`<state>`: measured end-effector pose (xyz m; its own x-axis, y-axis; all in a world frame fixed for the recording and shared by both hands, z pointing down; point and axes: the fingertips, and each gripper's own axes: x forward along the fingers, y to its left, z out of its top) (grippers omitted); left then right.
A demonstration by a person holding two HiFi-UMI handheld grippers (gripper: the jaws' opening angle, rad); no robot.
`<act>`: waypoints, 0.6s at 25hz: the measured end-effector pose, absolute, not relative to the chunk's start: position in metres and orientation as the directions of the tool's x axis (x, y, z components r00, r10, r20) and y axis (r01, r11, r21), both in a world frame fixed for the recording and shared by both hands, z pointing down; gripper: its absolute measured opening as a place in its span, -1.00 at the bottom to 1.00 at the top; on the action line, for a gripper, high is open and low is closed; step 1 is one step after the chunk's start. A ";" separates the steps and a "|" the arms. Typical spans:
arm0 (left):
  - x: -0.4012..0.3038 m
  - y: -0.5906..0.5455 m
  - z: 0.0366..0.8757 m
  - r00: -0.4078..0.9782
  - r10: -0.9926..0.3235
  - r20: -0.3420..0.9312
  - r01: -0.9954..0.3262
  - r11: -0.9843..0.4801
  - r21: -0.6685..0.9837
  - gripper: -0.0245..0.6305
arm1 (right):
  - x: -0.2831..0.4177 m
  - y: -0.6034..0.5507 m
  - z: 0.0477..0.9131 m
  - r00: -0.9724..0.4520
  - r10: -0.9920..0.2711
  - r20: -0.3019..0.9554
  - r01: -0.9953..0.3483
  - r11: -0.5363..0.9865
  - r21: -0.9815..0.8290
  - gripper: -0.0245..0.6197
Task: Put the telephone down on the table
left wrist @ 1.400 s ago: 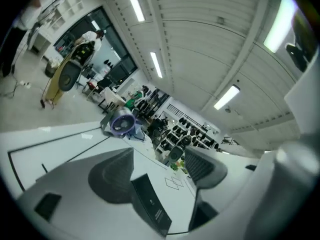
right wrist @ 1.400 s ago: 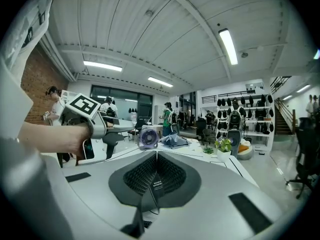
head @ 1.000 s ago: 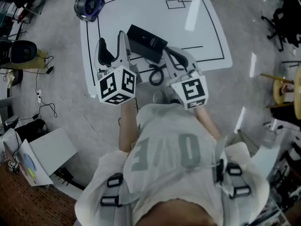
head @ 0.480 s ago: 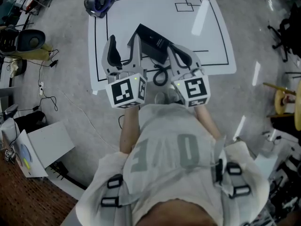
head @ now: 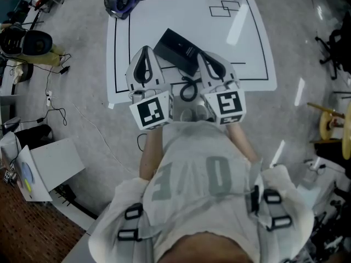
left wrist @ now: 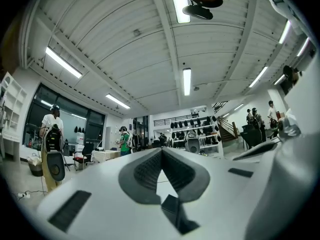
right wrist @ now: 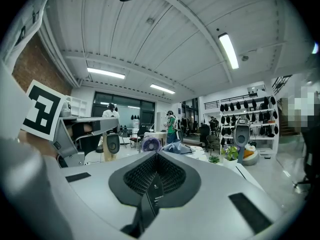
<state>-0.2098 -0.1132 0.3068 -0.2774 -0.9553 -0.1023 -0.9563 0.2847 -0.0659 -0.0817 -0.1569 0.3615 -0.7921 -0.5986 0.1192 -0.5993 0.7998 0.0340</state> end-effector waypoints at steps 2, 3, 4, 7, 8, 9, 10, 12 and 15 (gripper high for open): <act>-0.211 -0.112 0.309 -0.289 -0.953 -0.096 -0.954 0.295 -0.059 -0.91 | -0.079 -0.158 0.361 -0.782 -0.612 0.118 -0.610 0.790 0.051 -0.90; -0.211 -0.112 0.311 -0.292 -0.952 -0.089 -0.953 0.297 -0.061 -0.91 | -0.078 -0.159 0.361 -0.778 -0.618 0.118 -0.615 0.786 0.064 -0.90; -0.213 -0.111 0.313 -0.295 -0.952 -0.081 -0.952 0.300 -0.060 -0.91 | -0.077 -0.159 0.360 -0.775 -0.621 0.117 -0.616 0.784 0.078 -0.90; -0.218 -0.112 0.319 -0.311 -0.949 -0.058 -0.948 0.314 -0.055 -0.91 | -0.075 -0.160 0.358 -0.774 -0.622 0.118 -0.614 0.783 0.100 -0.90; -0.220 -0.111 0.321 -0.316 -0.947 -0.050 -0.946 0.319 -0.060 -0.91 | -0.074 -0.161 0.358 -0.771 -0.626 0.118 -0.619 0.780 0.093 -0.90; -0.221 -0.111 0.324 -0.318 -0.947 -0.042 -0.945 0.320 -0.072 -0.91 | -0.073 -0.161 0.359 -0.769 -0.629 0.118 -0.623 0.778 0.084 -0.90; -0.222 -0.110 0.327 -0.317 -0.948 -0.035 -0.944 0.319 -0.084 -0.91 | -0.073 -0.161 0.359 -0.767 -0.630 0.119 -0.626 0.776 0.078 -0.90; -0.223 -0.110 0.330 -0.316 -0.949 -0.022 -0.944 0.316 -0.090 -0.91 | -0.072 -0.162 0.361 -0.765 -0.633 0.120 -0.629 0.774 0.072 -0.90; -0.222 -0.112 0.331 -0.302 -0.953 -0.025 -0.950 0.303 -0.082 -0.91 | -0.072 -0.162 0.362 -0.762 -0.635 0.124 -0.631 0.772 0.075 -0.90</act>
